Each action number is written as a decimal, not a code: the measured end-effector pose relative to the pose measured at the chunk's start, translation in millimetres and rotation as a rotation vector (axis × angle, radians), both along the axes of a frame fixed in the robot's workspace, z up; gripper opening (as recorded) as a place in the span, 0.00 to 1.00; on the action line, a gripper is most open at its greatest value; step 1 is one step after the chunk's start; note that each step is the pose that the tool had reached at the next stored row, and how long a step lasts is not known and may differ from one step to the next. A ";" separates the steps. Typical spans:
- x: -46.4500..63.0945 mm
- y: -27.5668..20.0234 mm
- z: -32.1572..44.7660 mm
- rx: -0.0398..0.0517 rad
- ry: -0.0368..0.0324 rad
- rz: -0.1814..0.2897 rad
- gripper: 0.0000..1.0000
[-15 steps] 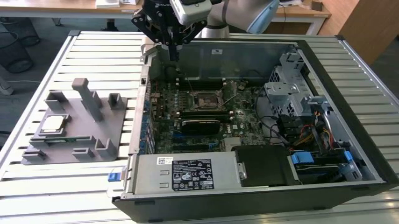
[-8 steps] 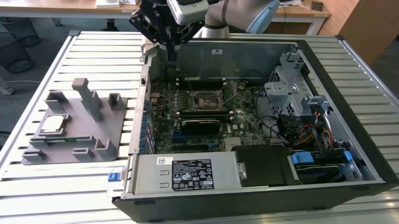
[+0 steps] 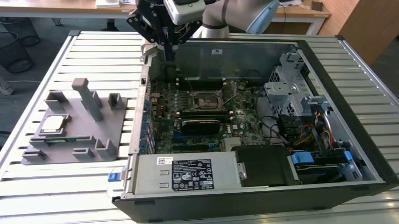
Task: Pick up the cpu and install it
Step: 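Reach for the cpu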
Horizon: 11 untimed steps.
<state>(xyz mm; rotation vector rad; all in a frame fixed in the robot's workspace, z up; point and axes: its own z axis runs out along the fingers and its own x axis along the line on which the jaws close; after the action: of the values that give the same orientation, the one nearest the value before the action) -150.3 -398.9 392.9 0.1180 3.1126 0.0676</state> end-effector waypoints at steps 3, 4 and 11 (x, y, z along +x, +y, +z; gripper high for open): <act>-1.2 0.0 0.0 0.0000 0.0000 0.000 0.11; -1.6 0.0 -0.1 0.0001 -0.0001 0.000 0.11; -4.7 0.0 -0.2 0.0000 -0.0001 0.000 0.11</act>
<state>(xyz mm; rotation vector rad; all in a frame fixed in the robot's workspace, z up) -155.0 -398.9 392.7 0.1181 3.1125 0.0676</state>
